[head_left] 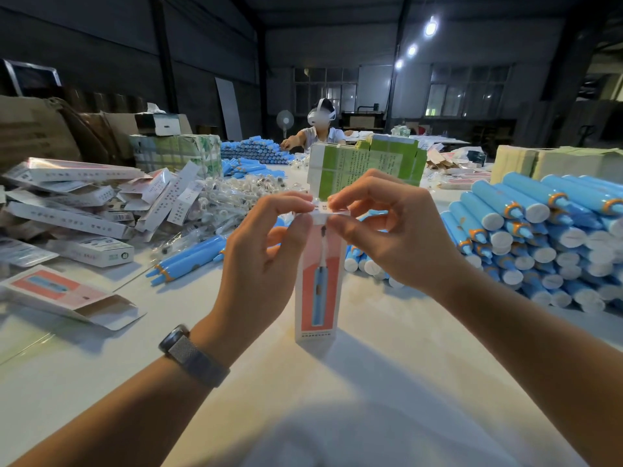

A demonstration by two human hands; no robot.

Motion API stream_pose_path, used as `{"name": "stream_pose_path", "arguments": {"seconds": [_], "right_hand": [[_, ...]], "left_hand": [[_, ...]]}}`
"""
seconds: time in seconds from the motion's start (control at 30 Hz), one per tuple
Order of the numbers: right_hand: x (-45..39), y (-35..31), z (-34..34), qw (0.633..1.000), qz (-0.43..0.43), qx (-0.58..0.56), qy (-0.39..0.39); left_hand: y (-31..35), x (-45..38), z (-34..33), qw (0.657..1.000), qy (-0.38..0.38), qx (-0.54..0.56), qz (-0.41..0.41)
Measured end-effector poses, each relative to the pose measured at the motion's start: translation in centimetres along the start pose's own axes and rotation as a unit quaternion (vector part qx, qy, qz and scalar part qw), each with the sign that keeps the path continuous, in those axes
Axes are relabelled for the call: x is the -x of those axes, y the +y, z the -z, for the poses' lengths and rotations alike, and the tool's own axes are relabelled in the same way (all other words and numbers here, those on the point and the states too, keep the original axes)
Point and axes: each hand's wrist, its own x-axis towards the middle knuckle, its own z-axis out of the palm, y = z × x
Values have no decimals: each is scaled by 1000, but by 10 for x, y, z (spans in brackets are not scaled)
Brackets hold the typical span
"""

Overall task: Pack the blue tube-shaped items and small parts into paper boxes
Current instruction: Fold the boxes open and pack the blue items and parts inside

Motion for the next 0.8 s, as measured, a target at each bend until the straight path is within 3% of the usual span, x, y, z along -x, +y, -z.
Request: {"name": "stream_pose_path", "arguments": {"seconds": [0.2,0.8], "right_hand": [[-1,-1,-5,996,63,61,26],[-8,-15,4,1000,-14,6,-13]], "left_hand": [[-2,-2,-1,999,14,-37,-20],[8,-5,0,999,32,-11,14]]}}
